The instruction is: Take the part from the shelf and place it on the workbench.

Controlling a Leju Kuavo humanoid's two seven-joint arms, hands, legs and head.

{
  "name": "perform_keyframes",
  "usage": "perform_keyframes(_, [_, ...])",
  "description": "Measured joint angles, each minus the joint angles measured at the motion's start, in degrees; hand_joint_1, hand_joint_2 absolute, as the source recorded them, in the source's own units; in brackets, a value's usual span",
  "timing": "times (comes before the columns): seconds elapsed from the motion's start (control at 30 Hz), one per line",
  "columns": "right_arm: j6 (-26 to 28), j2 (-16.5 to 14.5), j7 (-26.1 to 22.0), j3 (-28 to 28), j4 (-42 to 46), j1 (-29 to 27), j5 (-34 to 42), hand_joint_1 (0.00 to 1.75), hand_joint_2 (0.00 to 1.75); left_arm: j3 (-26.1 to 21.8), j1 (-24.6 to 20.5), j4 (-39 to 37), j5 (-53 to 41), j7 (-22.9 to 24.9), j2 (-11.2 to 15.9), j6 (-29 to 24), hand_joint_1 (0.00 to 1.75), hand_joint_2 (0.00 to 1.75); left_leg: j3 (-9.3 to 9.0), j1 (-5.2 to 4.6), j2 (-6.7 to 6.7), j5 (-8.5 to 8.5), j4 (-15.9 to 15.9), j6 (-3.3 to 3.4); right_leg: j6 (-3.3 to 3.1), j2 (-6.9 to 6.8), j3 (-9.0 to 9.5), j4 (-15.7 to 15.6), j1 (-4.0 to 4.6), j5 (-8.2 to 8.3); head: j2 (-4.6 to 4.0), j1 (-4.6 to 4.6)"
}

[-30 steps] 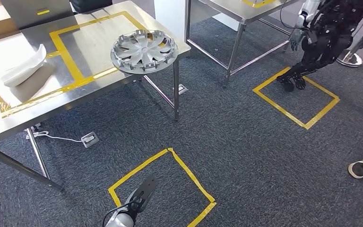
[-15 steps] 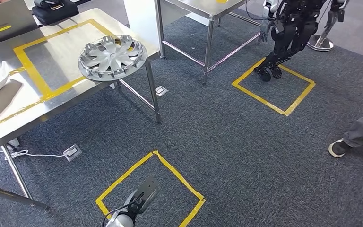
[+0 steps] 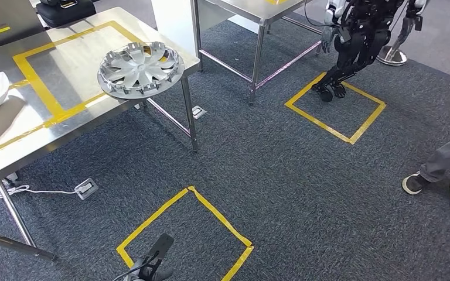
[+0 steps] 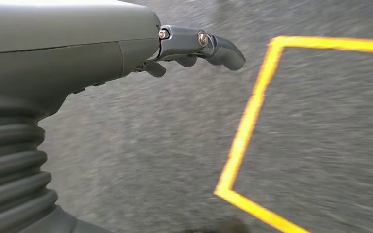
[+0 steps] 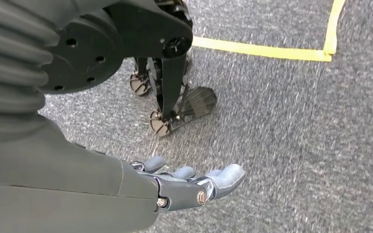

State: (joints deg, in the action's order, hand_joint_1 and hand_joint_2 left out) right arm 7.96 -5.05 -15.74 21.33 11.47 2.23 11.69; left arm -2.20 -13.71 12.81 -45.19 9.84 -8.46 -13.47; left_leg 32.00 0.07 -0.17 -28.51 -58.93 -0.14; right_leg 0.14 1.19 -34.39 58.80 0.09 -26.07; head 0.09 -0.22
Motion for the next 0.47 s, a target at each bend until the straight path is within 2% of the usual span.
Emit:
perform_keyframes(0.07, [0.00,-0.07,-0.24,0.09,0.00,0.00,-0.35,0.00,1.75,-0.71,1.41,-0.51,-0.03,1.77,0.52,-0.05,0.00,1.75,-0.01,0.00,0.01,-0.03,0.00,0.03,0.07,0.00,0.00,-0.01,0.00,-0.03,0.00,-0.01])
perform_keyframes(0.1, [0.00,-0.09,-0.33,0.09,0.00,0.00,-0.59,0.00,1.75,-0.99,2.18,-0.77,-0.17,2.64,0.79,-0.06,0.00,1.31,-0.02,0.00,0.01,-0.05,0.01,0.04,0.10,0.00,0.00,-0.01,0.00,-0.06,0.00,-0.01])
perform_keyframes(0.2, [0.00,-0.10,-0.34,0.09,0.00,0.00,-1.23,0.00,0.44,-1.49,4.52,-1.36,-0.57,4.84,1.37,-0.05,0.00,0.00,-0.02,0.03,0.01,-0.05,0.03,0.03,0.13,0.00,-0.02,-0.01,0.01,-0.12,0.00,-0.02])
perform_keyframes(0.23, [0.00,-0.10,-0.27,0.09,0.00,0.00,-1.41,0.00,0.00,-1.70,5.25,-1.51,-0.60,5.40,1.48,-0.07,0.00,0.00,-0.02,0.04,0.01,-0.06,0.04,0.03,0.12,0.00,-0.02,-0.01,0.01,-0.13,0.00,-0.02])
perform_keyframes(0.47, [0.00,-0.10,0.58,0.09,0.00,-0.02,-2.68,0.00,0.00,-2.41,8.68,-2.16,-0.96,7.73,1.81,-1.69,0.00,0.00,-0.01,0.08,0.01,-0.07,0.11,0.01,0.06,0.00,-0.02,0.00,0.05,-0.18,0.00,-0.02])
